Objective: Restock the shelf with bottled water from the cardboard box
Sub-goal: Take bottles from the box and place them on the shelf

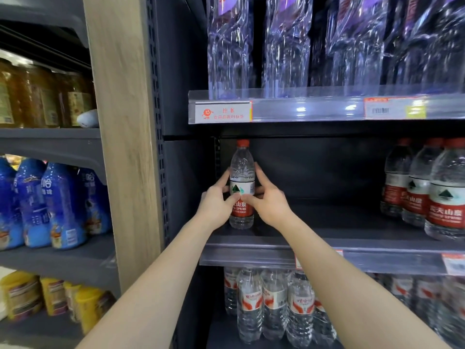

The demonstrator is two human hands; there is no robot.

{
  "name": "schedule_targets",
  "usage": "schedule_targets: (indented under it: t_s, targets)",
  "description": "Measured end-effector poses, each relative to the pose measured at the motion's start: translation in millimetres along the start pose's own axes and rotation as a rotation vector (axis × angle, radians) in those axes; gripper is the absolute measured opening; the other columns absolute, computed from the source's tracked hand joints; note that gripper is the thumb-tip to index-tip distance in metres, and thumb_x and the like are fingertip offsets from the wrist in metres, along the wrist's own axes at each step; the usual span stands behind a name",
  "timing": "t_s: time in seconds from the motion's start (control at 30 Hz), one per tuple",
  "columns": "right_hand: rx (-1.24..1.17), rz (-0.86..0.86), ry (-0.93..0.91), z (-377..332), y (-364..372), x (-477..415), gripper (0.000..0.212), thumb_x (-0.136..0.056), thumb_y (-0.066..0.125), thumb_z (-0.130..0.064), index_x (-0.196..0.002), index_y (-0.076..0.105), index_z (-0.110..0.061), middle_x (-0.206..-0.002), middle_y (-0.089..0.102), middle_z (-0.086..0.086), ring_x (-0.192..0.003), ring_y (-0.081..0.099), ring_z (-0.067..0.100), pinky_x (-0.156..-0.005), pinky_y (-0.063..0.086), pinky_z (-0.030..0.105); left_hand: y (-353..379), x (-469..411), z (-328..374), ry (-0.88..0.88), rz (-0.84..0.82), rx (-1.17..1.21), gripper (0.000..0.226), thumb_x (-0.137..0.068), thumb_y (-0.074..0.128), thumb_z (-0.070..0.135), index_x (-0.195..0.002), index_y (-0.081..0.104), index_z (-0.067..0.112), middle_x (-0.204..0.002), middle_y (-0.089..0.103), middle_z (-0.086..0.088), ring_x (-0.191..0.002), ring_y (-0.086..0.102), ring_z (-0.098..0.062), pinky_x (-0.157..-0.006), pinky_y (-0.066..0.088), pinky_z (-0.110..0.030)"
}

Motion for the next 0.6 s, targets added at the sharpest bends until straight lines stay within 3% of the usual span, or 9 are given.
schedule_targets:
  t_s: [0.13,0.27,0.37,0.43,0.5,0.57,0.6]
  targets:
    - [0.02,0.004,0.003,1.0,2.4,-1.0,0.092,-0.092,0.077,-0.028,-0.159,0.019,-0.053,-0.103,0.064,-0.021,-0.095,0.064,-0.001,-0.079,0.048,0.008,2.3,2.0,-1.4,-0.015,0.006,0.007,0.077,-0.104,0.068,0.028,-0.167,0.024,0.041,-0.146,0.065,-0.004,-0.14,0.057,-0.025,-0.116,0.043,-0.04]
    - [0.009,-0.006,0.024,1.2,3.2,-0.3,0.093,-0.092,0.077,-0.027,-0.159,0.018,-0.053,-0.11,0.064,-0.015,-0.1,0.063,0.002,-0.09,0.051,0.018,3.9,2.8,-1.1,-0.022,0.018,0.001,0.077,-0.105,0.066,0.027,-0.167,0.023,0.041,-0.146,0.065,-0.004,-0.14,0.056,-0.024,-0.113,0.042,-0.035]
    - [0.048,-0.032,0.043,-0.1,0.9,0.6,0.098,-0.092,0.077,-0.022,-0.16,0.013,-0.052,-0.109,0.065,-0.016,-0.094,0.062,-0.004,-0.076,0.047,0.005,4.4,5.6,2.0,-0.046,0.026,-0.01,0.078,-0.105,0.066,0.026,-0.167,0.021,0.04,-0.149,0.063,-0.005,-0.137,0.059,-0.024,-0.105,0.042,-0.027]
    - [0.098,-0.058,0.061,-2.1,-0.7,2.3,0.102,-0.092,0.075,-0.019,-0.162,0.008,-0.048,-0.122,0.068,-0.008,-0.089,0.06,-0.006,-0.063,0.044,0.001,3.8,10.9,6.5,-0.047,0.048,-0.058,0.079,-0.105,0.066,0.027,-0.167,0.02,0.04,-0.152,0.06,-0.009,-0.133,0.062,-0.026,-0.104,0.048,-0.032]
    - [0.135,-0.074,0.074,-5.1,-2.3,7.5,0.104,-0.091,0.076,-0.019,-0.164,0.006,-0.041,-0.137,0.065,-0.001,-0.087,0.057,-0.004,-0.061,0.042,-0.002,2.4,21.1,12.6,-0.007,0.12,-0.139,0.079,-0.103,0.067,0.03,-0.167,0.022,0.036,-0.151,0.059,-0.01,-0.131,0.062,-0.027,-0.103,0.052,-0.039]
    - [0.17,-0.066,0.091,-7.0,-8.4,17.0,0.098,-0.09,0.078,-0.024,-0.165,0.015,-0.031,-0.146,0.06,0.002,-0.106,0.062,0.008,-0.078,0.041,-0.001,2.0,34.9,22.7,0.088,0.181,-0.171,0.069,-0.102,0.067,0.032,-0.163,0.035,0.03,-0.146,0.062,-0.006,-0.13,0.061,-0.025,-0.103,0.054,-0.041]
    - [0.204,-0.062,0.086,-7.2,-13.6,22.9,0.089,-0.091,0.076,-0.025,-0.164,0.025,-0.027,-0.149,0.058,0.002,-0.121,0.062,0.016,-0.091,0.041,0.007,2.4,42.6,28.6,0.138,0.191,-0.198,0.061,-0.102,0.066,0.032,-0.158,0.041,0.028,-0.144,0.062,-0.004,-0.129,0.061,-0.023,-0.102,0.055,-0.041]
Point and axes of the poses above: each hand's wrist, its own x-axis away from the middle knuckle, its own y-axis out of the palm, z = x × y, the point moved 4 cm from there along -x, towards the middle knuckle
